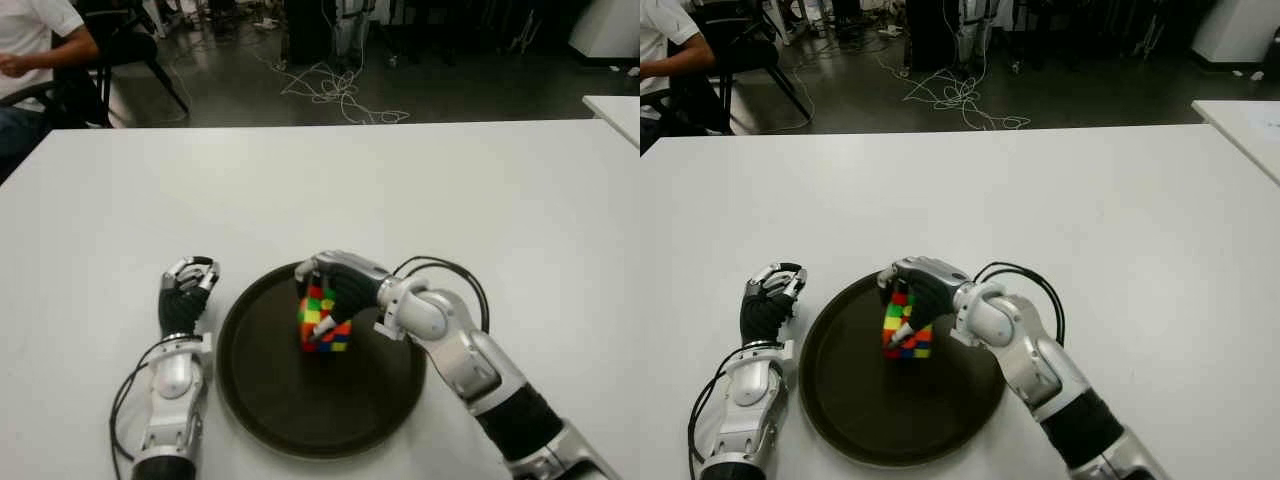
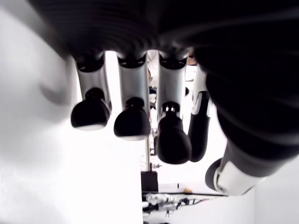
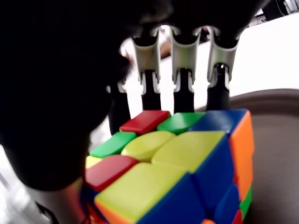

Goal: Pick up the Rubik's Cube and put it in the plate

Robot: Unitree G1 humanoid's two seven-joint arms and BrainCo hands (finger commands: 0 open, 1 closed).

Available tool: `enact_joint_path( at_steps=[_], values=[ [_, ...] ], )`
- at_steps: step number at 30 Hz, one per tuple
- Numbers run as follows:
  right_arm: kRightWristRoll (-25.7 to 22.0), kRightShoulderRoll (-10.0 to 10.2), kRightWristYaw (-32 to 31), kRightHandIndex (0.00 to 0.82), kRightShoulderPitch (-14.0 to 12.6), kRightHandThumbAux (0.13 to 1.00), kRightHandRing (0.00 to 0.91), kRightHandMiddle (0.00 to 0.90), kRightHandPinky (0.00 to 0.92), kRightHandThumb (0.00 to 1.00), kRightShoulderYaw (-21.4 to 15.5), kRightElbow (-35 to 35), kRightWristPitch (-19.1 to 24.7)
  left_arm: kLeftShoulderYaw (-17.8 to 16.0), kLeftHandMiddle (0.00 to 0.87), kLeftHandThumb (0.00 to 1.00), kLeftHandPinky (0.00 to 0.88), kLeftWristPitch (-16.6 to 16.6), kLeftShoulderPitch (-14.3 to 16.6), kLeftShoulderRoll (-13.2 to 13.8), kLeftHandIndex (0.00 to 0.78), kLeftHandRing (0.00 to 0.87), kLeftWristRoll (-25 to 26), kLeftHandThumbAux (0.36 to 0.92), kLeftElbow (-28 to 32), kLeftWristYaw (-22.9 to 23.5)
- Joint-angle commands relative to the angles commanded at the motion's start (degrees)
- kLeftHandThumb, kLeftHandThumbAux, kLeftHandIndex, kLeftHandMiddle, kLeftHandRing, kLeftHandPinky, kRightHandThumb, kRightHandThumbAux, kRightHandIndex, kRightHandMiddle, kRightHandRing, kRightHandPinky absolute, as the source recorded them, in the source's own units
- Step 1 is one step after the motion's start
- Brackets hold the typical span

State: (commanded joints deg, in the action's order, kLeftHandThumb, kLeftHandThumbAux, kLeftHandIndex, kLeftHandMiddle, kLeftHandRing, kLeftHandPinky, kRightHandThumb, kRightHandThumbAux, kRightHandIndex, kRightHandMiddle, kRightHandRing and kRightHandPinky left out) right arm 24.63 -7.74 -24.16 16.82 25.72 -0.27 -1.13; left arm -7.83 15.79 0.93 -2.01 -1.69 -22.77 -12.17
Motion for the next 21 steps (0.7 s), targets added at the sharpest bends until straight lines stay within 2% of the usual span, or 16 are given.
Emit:
enact_joint_path(
  at_steps=[4, 6, 9, 14, 19, 21],
  values=[
    [-4.45, 0.66, -1.35, 0.054, -0.25, 0.751, 0.262, 0.173, 0.270, 0.000, -0.96, 0.41, -1.03, 0.15, 0.799, 0.716, 0.830, 1.64, -0.09, -0.80, 0.444, 0.830, -1.05, 0.700, 0.36, -1.98],
    [-6.33, 1.07, -1.61, 0.028, -0.55, 0.711, 0.152, 0.088, 0.200, 0.000, -1.37, 0.45, -1.09, 0.21, 0.797, 0.715, 0.830, 2.51, -0.11, -0.93, 0.445, 0.828, -1.45, 0.701, 0.18, -2.70],
    [-7.76, 1.23, -1.44, 0.009, -0.84, 0.662, 0.053, 0.029, 0.188, 0.000, -1.59, 0.24, -0.84, 0.27, 0.796, 0.714, 0.828, 3.25, -0.07, -1.01, 0.445, 0.827, -1.88, 0.701, -0.15, -3.34],
    [-8.55, 0.86, -1.21, 0.001, -1.06, 0.609, 0.008, 0.004, 0.212, 0.000, -1.64, -0.21, -0.67, 0.43, 0.796, 0.713, 0.829, 3.52, -0.11, -0.99, 0.445, 0.826, -2.18, 0.702, -0.17, -3.62],
    [-8.40, 0.25, -1.08, 0.000, -0.77, 0.540, 0.001, 0.000, 0.054, 0.000, -1.55, 0.23, -1.37, 0.56, 0.796, 0.713, 0.826, 2.98, -0.20, -0.89, 0.445, 0.825, -2.24, 0.702, 0.15, -3.46],
    [-8.32, 0.09, -0.92, 0.000, -0.74, 0.529, 0.000, 0.000, 0.027, 0.000, -1.53, 0.36, -1.71, 0.59, 0.795, 0.713, 0.824, 2.95, -0.19, -0.85, 0.445, 0.825, -2.29, 0.702, 0.14, -3.45]
  ],
)
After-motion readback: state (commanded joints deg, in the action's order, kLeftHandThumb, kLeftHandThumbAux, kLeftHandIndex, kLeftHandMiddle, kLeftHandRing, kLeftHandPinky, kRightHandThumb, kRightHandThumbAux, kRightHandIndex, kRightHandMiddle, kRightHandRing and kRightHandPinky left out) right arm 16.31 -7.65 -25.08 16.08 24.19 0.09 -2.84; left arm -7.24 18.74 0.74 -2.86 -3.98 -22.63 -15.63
